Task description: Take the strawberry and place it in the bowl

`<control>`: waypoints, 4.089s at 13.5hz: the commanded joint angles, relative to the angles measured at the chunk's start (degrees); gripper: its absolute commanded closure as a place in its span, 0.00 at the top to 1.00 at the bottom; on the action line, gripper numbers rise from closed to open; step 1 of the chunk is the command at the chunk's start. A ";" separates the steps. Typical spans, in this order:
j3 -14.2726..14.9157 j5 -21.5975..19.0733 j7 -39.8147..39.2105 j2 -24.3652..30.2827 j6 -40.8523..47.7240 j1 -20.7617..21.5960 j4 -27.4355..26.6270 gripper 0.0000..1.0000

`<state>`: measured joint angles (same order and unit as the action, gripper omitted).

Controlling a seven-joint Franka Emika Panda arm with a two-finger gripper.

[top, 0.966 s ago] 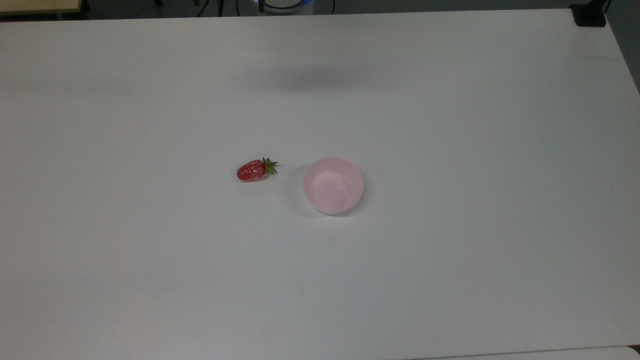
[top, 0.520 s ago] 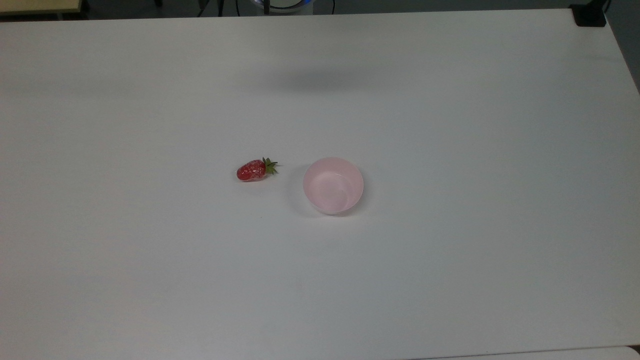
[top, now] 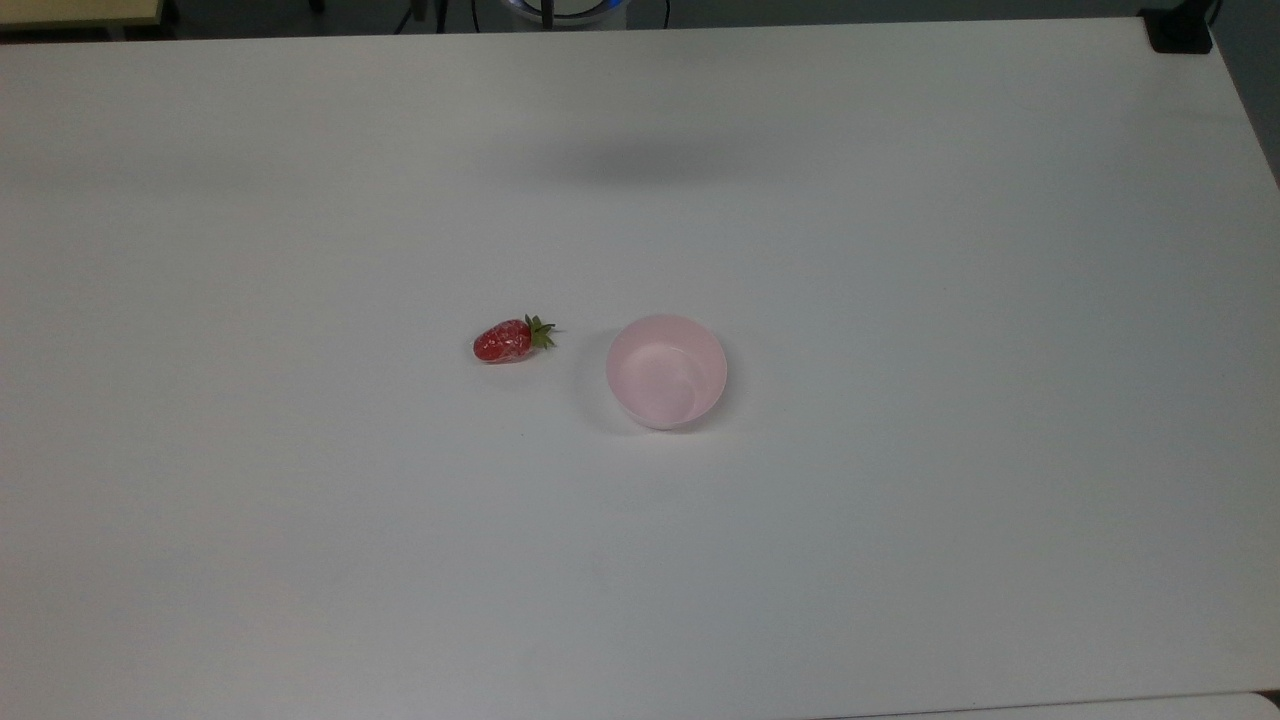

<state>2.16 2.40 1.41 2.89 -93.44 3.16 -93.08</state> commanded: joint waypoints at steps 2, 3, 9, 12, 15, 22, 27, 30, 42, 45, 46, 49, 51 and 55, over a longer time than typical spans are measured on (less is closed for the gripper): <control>0.82 -1.26 -1.15 -0.25 -0.52 1.14 -0.43 1.00; 0.82 -1.26 -1.15 -0.34 -0.43 1.14 -0.52 1.00; 0.91 -3.62 8.10 -3.50 -8.01 -0.26 -5.95 1.00; 0.91 -3.90 30.53 -7.26 -18.08 -0.26 -10.19 1.00; 0.91 -3.72 43.29 -13.15 -21.77 -0.61 -9.75 1.00; 0.91 -7.05 53.52 -22.03 -25.03 -5.18 -7.03 1.00; 0.38 -7.06 55.71 -28.11 -33.99 -4.04 -7.47 1.00; -0.84 -6.45 55.89 -28.64 -34.88 -3.87 -7.82 0.89; -4.70 -4.86 53.78 -24.17 -33.92 -3.95 -7.29 0.18; -8.30 -3.99 53.87 -24.06 -32.60 -3.87 -3.17 0.21; -9.53 -2.68 53.87 -24.24 -32.68 -3.87 -2.99 0.21; -11.22 -0.03 54.22 -26.00 -33.12 -1.59 -2.81 0.23; -11.22 0.15 54.48 -26.79 -32.95 -1.40 -2.90 0.65; -11.22 -0.20 54.84 -26.97 -33.04 -1.58 -2.90 0.87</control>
<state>-9.19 1.84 55.65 -24.35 -127.17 1.64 -96.27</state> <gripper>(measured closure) 0.396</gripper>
